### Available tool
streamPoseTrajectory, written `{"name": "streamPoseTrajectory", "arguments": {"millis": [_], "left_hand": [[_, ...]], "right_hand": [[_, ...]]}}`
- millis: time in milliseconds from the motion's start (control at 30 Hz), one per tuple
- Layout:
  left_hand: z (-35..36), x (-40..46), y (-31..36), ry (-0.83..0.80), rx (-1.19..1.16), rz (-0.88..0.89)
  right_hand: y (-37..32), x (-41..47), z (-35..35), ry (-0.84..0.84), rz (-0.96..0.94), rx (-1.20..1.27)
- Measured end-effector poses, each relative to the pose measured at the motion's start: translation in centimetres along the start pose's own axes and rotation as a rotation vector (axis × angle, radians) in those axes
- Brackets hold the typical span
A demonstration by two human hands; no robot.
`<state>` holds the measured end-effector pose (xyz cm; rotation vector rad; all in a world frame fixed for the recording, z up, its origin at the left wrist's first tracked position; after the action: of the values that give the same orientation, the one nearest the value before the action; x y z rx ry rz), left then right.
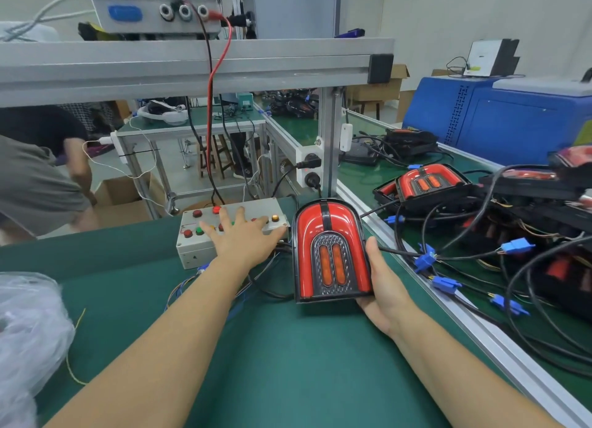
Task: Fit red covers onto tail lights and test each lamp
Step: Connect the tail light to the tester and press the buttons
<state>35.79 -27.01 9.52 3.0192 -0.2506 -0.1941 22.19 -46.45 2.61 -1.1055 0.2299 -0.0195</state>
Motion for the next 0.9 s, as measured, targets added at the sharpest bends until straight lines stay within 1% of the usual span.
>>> {"name": "streamPoseTrajectory", "arguments": {"millis": [133, 267, 367, 500, 700, 900], "left_hand": [[-0.6, 0.3, 0.3, 0.023, 0.023, 0.024], [-0.9, 0.5, 0.6, 0.038, 0.066, 0.029], [-0.6, 0.4, 0.3, 0.032, 0.045, 0.025], [-0.7, 0.5, 0.1, 0.006, 0.013, 0.028], [-1.2, 1.0, -0.9, -0.086, -0.022, 0.036], [-2.1, 1.2, -0.8, -0.179, 0.038, 0.115]], "right_hand": [[0.1, 0.4, -0.1, 0.007, -0.004, 0.035], [0.2, 0.5, -0.1, -0.021, -0.011, 0.046], [0.2, 0.5, -0.2, -0.015, -0.004, 0.063], [0.3, 0.5, -0.6, 0.005, 0.053, 0.096], [0.5, 0.4, -1.6, 0.023, 0.152, 0.077], [0.1, 0.1, -2.0, 0.020, 0.244, 0.008]]}}
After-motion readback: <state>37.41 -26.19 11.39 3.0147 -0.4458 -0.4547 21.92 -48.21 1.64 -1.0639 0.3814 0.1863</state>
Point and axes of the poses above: each hand's wrist, its own x-axis towards the middle knuckle, its own z-axis out of the palm, y = z × x, the point moved 9 cm from there along x, towards the middle knuckle, and after that the axes turned 10 degrees about -y, right-handed, at the moved point
